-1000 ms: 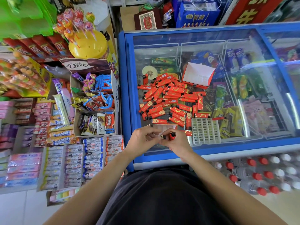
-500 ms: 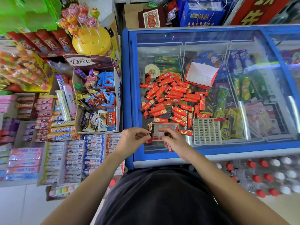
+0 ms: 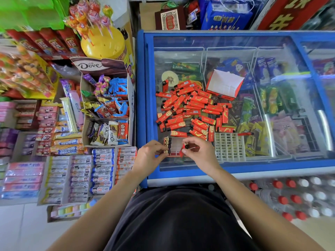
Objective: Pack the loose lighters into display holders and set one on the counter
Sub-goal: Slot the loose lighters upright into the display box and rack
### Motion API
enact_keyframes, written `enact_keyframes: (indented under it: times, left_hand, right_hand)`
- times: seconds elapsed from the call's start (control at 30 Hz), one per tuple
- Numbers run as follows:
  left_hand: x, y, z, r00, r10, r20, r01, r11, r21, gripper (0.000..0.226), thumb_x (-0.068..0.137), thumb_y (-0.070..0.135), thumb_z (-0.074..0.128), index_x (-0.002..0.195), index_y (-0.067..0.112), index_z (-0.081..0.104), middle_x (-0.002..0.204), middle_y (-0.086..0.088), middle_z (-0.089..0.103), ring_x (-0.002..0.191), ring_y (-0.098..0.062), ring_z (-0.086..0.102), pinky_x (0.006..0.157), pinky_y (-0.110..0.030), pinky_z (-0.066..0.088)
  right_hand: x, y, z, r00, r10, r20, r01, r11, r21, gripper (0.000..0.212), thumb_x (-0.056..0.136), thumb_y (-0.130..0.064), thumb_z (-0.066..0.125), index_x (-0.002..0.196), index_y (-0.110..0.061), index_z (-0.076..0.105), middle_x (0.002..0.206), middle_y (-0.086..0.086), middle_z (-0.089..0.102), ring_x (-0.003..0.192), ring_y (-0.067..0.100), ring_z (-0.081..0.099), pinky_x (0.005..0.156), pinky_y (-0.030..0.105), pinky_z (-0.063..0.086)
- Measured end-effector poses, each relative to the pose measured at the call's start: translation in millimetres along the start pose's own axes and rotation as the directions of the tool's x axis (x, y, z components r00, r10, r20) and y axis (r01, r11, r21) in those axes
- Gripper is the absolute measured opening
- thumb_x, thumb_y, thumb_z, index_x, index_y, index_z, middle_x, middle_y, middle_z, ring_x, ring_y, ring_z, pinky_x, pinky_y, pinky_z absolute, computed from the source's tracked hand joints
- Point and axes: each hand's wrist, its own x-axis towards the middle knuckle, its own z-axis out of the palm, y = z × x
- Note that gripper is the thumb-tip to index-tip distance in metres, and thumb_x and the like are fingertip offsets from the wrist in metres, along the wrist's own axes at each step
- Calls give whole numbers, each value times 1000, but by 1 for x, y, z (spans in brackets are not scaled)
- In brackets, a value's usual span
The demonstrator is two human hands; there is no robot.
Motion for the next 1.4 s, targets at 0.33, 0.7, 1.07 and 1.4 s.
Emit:
enact_keyframes:
  times: [0.33, 0.7, 1.07, 1.4]
  left_hand:
    - [-6, 4, 11, 988, -85, -127, 88, 996, 19, 12, 82, 17, 84, 91, 22, 79, 84, 11, 73, 76, -5, 67, 70, -29, 60]
    - [4, 14, 7, 921, -389, 7, 379, 894, -239, 37, 83, 22, 83, 114, 31, 65, 100, 14, 70, 76, -1, 72, 68, -17, 58]
    - [2, 4, 5, 927, -375, 33, 374, 906, -200, 34, 86, 33, 81, 116, 36, 66, 98, 17, 71, 80, 1, 70, 74, -23, 60]
    - [23, 7, -10, 933, -354, -67, 337, 923, -186, 11, 95, 23, 70, 104, 29, 74, 97, 14, 74, 89, 3, 67, 74, -11, 49]
  right_hand:
    - [15, -4, 15, 967, -179, -183, 165, 982, -88, 25, 81, 2, 78, 100, -13, 75, 96, -7, 70, 86, 8, 68, 81, 25, 57]
    - [30, 6, 28, 899, -420, -125, 375, 885, -277, 20, 80, 2, 80, 97, -6, 73, 93, 5, 70, 84, 19, 68, 72, 37, 59]
    - [30, 21, 30, 824, -567, 12, 513, 736, -442, 26, 78, 8, 78, 103, -1, 76, 102, 10, 73, 92, 25, 69, 81, 34, 59]
    - [28, 33, -26, 925, -311, -220, 204, 892, -402, 32, 84, -11, 79, 115, -6, 71, 104, 5, 67, 90, 18, 62, 83, 37, 57]
